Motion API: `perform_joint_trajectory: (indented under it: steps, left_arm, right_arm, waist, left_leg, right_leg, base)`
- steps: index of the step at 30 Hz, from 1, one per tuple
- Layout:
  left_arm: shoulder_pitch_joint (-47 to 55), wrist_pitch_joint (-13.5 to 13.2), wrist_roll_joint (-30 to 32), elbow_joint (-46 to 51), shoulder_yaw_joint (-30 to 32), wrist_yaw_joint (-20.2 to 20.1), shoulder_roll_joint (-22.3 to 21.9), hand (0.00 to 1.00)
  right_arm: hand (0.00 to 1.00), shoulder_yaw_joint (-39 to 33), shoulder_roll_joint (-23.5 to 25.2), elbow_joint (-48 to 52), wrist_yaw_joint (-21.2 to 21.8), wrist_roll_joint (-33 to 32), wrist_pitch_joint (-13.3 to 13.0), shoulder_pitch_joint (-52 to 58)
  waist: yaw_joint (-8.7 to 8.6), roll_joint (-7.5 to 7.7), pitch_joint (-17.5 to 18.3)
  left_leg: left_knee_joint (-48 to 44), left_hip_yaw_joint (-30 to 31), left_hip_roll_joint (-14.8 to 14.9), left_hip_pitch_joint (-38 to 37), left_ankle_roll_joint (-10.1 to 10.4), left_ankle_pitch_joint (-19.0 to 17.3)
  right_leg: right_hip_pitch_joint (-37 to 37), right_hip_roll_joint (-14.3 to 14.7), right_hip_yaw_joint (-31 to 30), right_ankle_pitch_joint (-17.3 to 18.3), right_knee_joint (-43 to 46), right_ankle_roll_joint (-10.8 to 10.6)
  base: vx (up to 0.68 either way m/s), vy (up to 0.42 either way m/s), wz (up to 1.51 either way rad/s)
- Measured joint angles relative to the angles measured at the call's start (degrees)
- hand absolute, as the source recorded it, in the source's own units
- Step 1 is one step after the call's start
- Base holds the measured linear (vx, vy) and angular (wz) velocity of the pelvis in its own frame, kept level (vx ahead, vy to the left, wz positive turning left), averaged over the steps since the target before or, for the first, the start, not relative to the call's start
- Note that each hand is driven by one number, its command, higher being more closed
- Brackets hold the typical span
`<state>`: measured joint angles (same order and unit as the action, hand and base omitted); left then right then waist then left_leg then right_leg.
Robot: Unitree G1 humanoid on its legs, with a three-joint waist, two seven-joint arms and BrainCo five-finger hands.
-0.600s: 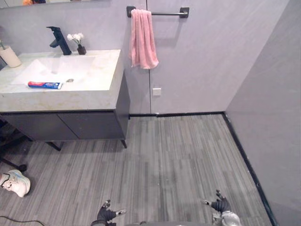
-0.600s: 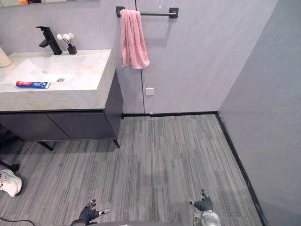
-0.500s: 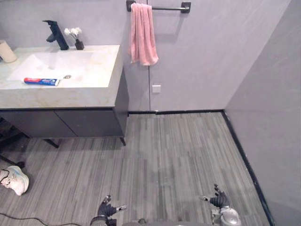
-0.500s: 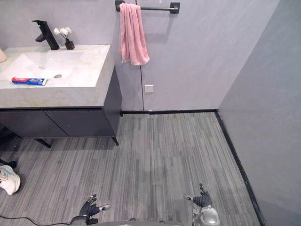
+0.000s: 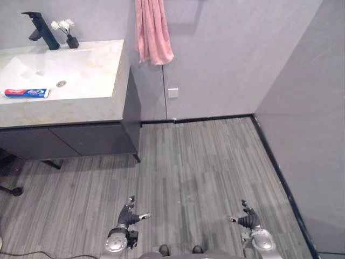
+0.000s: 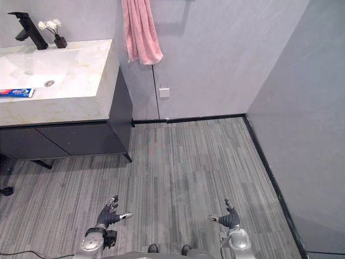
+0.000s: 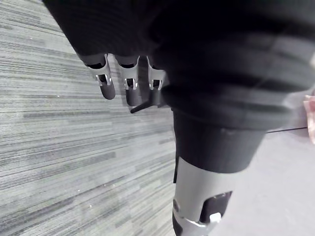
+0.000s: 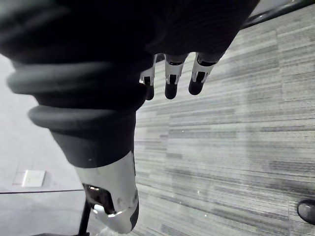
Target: Organize washtable
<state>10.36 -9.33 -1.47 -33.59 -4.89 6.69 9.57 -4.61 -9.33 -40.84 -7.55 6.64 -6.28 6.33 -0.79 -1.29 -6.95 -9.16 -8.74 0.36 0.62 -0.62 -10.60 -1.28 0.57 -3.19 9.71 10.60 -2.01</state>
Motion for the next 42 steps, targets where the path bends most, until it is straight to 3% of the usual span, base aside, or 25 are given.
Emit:
perform_joint_trajectory:
  steps: [2,3,6,10,12,15,17,18,19,20,21,23,25,27,28,29,31,32,33,34,35,36,37,39,42]
  left_arm:
    - [0.0,0.0,0.0,1.3,0.1,0.3,0.0,0.00]
    - [-0.2,0.0,0.0,2.1,0.0,0.9,0.0,0.00]
    - [-0.7,0.0,0.0,2.9,0.0,1.4,0.8,0.00]
    - [-2.5,0.2,0.0,2.9,0.1,2.4,0.9,0.00]
    - [-4.4,0.2,0.0,2.9,0.0,3.3,0.8,0.00]
    - [-4.7,0.2,0.0,2.7,0.3,3.7,0.9,0.00]
    - [-4.6,0.2,0.1,2.4,0.6,3.7,0.0,0.00]
    - [-4.8,0.2,0.1,2.3,0.7,3.6,-0.2,0.00]
    - [-4.8,0.3,0.0,2.0,1.2,3.6,-0.7,0.00]
    - [-4.4,0.2,0.0,1.8,1.9,3.5,-1.6,0.00]
    - [-4.1,0.1,0.0,1.6,2.1,3.4,-1.9,0.00]
    - [-4.1,0.1,0.0,1.6,2.0,3.4,-2.6,0.00]
    - [-4.1,0.1,0.0,1.6,1.9,3.4,-3.0,0.00]
    - [-4.2,0.3,0.0,1.5,2.0,3.6,-3.1,0.00]
    - [-4.0,0.3,0.0,1.5,2.0,3.8,-3.6,0.00]
    - [-4.0,0.4,0.0,1.5,1.9,3.9,-4.3,0.00]
    - [-3.8,0.4,0.0,1.5,1.9,4.6,-4.8,0.00]
    - [-3.8,0.7,0.0,1.4,2.2,4.8,-4.6,0.00]
    - [-3.5,0.8,0.0,1.2,2.3,5.0,-4.5,0.00]
    - [-3.6,1.0,0.0,1.2,2.2,5.1,-4.6,0.00]
    - [-3.8,1.3,0.1,1.3,2.0,5.1,-4.7,0.00]
    - [-3.6,1.5,0.1,1.2,2.1,5.5,-4.3,0.00]
    - [-3.7,1.7,0.0,1.2,2.1,5.8,-4.0,0.00]
    - [-3.1,2.0,0.0,1.2,2.1,6.2,-3.3,0.00]
    - [-3.2,2.0,0.0,1.2,2.9,6.3,-2.5,0.00]
  right_arm:
    - [0.00,-0.1,-0.2,0.6,-0.1,-0.3,0.2,-0.2]
    - [0.00,-0.1,-0.1,1.9,-0.2,-0.6,0.3,-0.2]
    - [0.00,0.0,0.4,3.8,-0.3,-1.6,0.4,0.0]
    - [0.00,0.0,-0.9,4.1,-1.3,-1.8,0.4,-0.8]
    - [0.00,0.0,-1.5,4.2,-1.4,-1.8,0.4,-1.5]
    - [0.00,0.0,-1.7,6.4,-2.2,-1.6,0.4,-0.5]
    - [0.00,0.0,-2.3,6.5,-2.2,-1.5,0.5,-1.6]
    - [0.00,0.1,-2.3,6.5,-2.2,-1.4,0.5,-1.8]
    - [0.00,0.4,-2.3,6.5,-2.2,-1.3,0.5,-1.8]
    - [0.00,1.5,-2.3,6.5,-2.2,-1.2,0.5,-1.7]
    - [0.00,2.6,-1.9,6.7,-2.2,-1.1,0.4,-1.8]
    - [0.00,2.9,-1.0,8.7,-2.3,-1.1,-0.1,-1.1]
    - [0.00,2.9,-0.8,9.1,-2.3,-1.1,-0.1,-1.4]
    - [0.00,2.4,-0.7,7.5,-2.3,-1.1,0.2,-1.8]
    - [0.00,2.0,-0.9,6.0,-2.3,-1.1,0.2,-1.7]
    - [0.00,1.6,-1.3,4.9,-2.3,-1.1,0.3,-1.6]
    - [0.00,0.8,-1.5,4.3,-2.4,-0.8,0.5,-1.2]
    - [0.00,0.9,-1.3,3.8,-2.4,-0.1,0.7,-0.8]
    - [0.00,1.2,-1.0,3.8,-2.3,0.4,0.8,-0.2]
    - [0.00,1.2,-1.0,3.8,-2.3,0.7,0.8,0.3]
    - [0.00,1.1,-0.9,3.8,-2.3,0.7,1.0,0.3]
    - [0.00,1.1,-0.4,3.7,-2.3,0.8,1.2,0.5]
    - [0.00,1.2,0.0,3.5,-2.3,0.8,1.2,0.4]
    - [0.00,2.0,0.3,3.1,-2.2,0.8,1.2,0.7]
    - [0.00,4.6,0.2,3.1,-2.2,0.8,0.8,-0.2]
  waist:
    - [0.01,-0.03,-0.1]
    - [-0.20,-0.09,-0.9]
    - [-0.94,1.20,-2.1]
    - [-1.68,-0.05,-3.7]
    - [-2.06,-0.81,-4.7]
    - [-3.55,0.06,-4.5]
    - [-3.56,-1.81,-4.2]
    - [-3.55,-1.92,-4.4]
    - [-3.57,-2.16,-4.5]
    - [-3.08,-2.12,-5.1]
    - [-2.97,-1.90,-5.4]
    - [-1.56,-0.68,-5.7]
    - [-0.80,-0.58,-5.8]
    - [-0.40,-0.50,-6.1]
    - [0.02,0.27,-6.5]
    - [0.20,-0.90,-6.0]
    - [0.22,-2.08,-5.5]
    - [0.25,-2.28,-5.0]
    - [0.23,-0.81,-4.4]
    - [0.03,-0.27,-4.2]
    - [-0.06,0.46,-4.2]
    - [-0.11,1.32,-4.3]
    - [-0.21,1.67,-4.3]
    - [-0.54,1.70,-4.4]
    - [-1.49,1.44,-4.4]
  left_leg:
    - [-2.5,-0.8,-0.4,1.3,-0.5,-1.8]
    - [-3.6,-1.4,-0.8,1.1,-1.0,-4.0]
    - [-3.9,-0.6,-2.3,-2.0,-2.8,-5.9]
    - [-2.9,0.9,-0.7,-6.2,-3.2,-7.2]
    - [-0.7,2.6,0.7,-8.6,-2.3,-7.3]
    - [0.0,4.9,0.9,-12.5,1.9,-8.9]
    - [-8.8,5.4,3.0,-9.6,5.8,-6.5]
    - [-12.9,5.3,3.2,-8.1,5.9,-5.0]
    - [-21.8,5.2,3.7,-4.9,6.0,-1.5]
    - [-35.9,5.2,5.8,-0.2,6.5,5.6]
    - [-46.7,3.0,8.6,3.4,4.3,3.9]
    - [-51.7,0.1,10.2,8.5,2.8,1.1]
    - [-47.3,-0.9,10.4,14.2,1.9,-0.7]
    - [-34.1,-0.9,7.9,18.7,1.6,-1.4]
    - [-22.9,-0.7,6.0,18.7,3.2,-0.4]
    - [-12.5,0.1,4.8,18.7,5.6,1.8]
    - [-5.2,1.1,4.7,18.7,5.5,5.3]
    - [-7.6,1.6,4.1,18.5,2.3,10.2]
    - [-10.2,0.9,2.3,18.6,-0.1,9.1]
    - [-10.8,0.4,1.6,18.3,-0.3,7.7]
    - [-10.7,-0.6,0.3,16.6,-1.2,6.4]
    - [-10.2,-1.2,-0.9,14.0,-2.3,4.6]
    - [-10.0,-1.5,-1.3,12.4,-2.6,3.7]
    - [-9.3,-2.0,-1.6,7.3,-3.3,1.7]
    - [-5.5,-0.9,-0.9,1.0,-3.4,1.4]
  right_leg:
    - [-2.6,-0.7,-0.2,2.5,5.1,-1.0]
    - [-5.6,-1.2,0.1,4.1,12.6,-3.1]
    - [-14.3,-3.5,3.8,6.4,31.1,-3.2]
    - [-19.6,-2.8,8.2,7.9,25.1,-2.3]
    - [-22.5,-1.5,9.1,4.0,16.5,-1.7]
    - [-22.9,-0.9,7.7,-12.2,8.7,2.1]
    - [-22.8,-0.8,9.3,-7.2,13.2,4.1]
    - [-21.9,-0.7,9.5,-6.1,13.2,4.4]
    - [-19.2,-0.5,9.9,-4.8,12.5,4.9]
    - [-13.5,0.1,10.0,-3.6,9.9,5.7]
    - [-8.2,1.1,9.9,-3.2,7.4,6.4]
    - [-1.5,1.2,8.9,-2.4,3.2,6.9]
    - [2.6,1.1,7.7,-1.6,-0.8,6.9]
    - [5.8,0.0,7.0,-0.4,-2.7,6.2]
    - [7.6,-0.9,6.4,0.4,-3.6,5.2]
    - [9.4,-1.2,6.0,1.3,-4.7,4.2]
    - [10.7,-0.7,5.2,3.7,-4.6,2.7]
    - [11.6,-1.6,4.0,6.6,-2.3,1.5]
    - [10.5,-3.5,3.2,9.1,2.8,-0.2]
    - [8.8,-4.5,2.9,9.5,6.8,-1.0]
    - [5.2,-6.0,2.5,9.2,16.5,-1.8]
    - [0.6,-7.6,1.9,6.5,28.3,-5.9]
    - [-1.5,-8.4,1.6,6.1,33.6,-6.8]
    - [-5.2,-9.1,2.4,7.7,41.5,-4.2]
    - [-10.5,-7.4,6.2,9.7,32.2,-2.4]
  base:
    - [0.02,0.079,-0.24]
    - [0.03,0.102,-0.26]
    - [0.15,0.087,-0.05]
    - [0.35,0.029,0.22]
    - [0.42,-0.038,0.43]
    - [0.53,-0.101,0.57]
    - [0.56,-0.162,0.23]
    - [0.55,-0.186,0.25]
    - [0.57,-0.193,0.18]
    - [0.66,-0.209,0.10]
    - [0.51,-0.161,-0.01]
    - [0.44,-0.117,-0.18]
    - [0.44,-0.041,-0.24]
    - [0.38,0.035,-0.17]
    - [0.40,0.082,-0.24]
    - [0.48,0.118,-0.27]
    - [0.44,0.207,-0.36]
    - [0.59,0.291,-0.47]
    - [0.52,0.238,-0.36]
    - [0.51,0.216,-0.21]
    - [0.50,0.221,-0.17]
    - [0.49,0.223,-0.15]
    - [0.48,0.185,-0.14]
    - [0.41,0.120,-0.01]
    - [0.44,0.033,0.21]
